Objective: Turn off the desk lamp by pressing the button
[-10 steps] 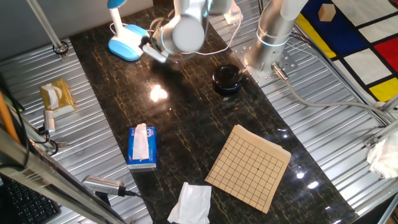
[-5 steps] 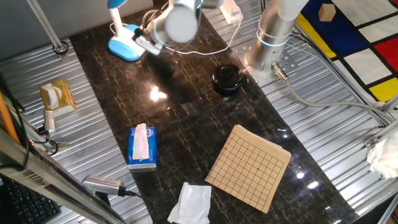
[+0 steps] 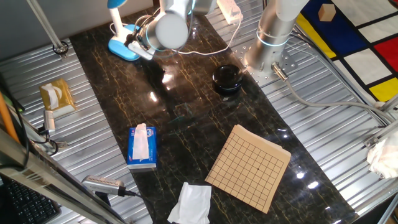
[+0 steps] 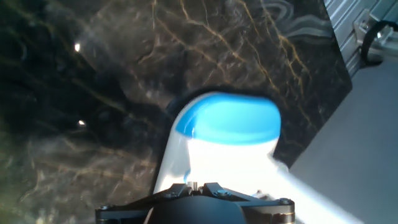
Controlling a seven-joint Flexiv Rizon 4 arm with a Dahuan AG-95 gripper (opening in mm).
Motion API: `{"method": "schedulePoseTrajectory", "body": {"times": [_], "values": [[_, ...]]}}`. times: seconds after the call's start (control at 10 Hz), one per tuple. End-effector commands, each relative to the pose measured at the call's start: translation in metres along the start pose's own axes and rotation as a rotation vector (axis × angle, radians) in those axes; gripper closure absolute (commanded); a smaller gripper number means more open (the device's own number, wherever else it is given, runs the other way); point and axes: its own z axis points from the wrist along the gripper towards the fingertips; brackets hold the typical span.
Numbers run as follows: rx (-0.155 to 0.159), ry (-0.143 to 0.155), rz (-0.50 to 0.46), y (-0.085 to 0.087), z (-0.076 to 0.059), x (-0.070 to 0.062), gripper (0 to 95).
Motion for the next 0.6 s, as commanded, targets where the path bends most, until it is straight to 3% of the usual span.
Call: {"method": "schedulePoseTrajectory", "body": {"times": [0.1, 0.6], "values": [[0.003, -0.006, -0.003, -0.0026, 0.0071, -0.0001, 95.0], [0.009, -0.011, -0.009, -0.0086, 0.0140, -0.0049, 95.0]]}}
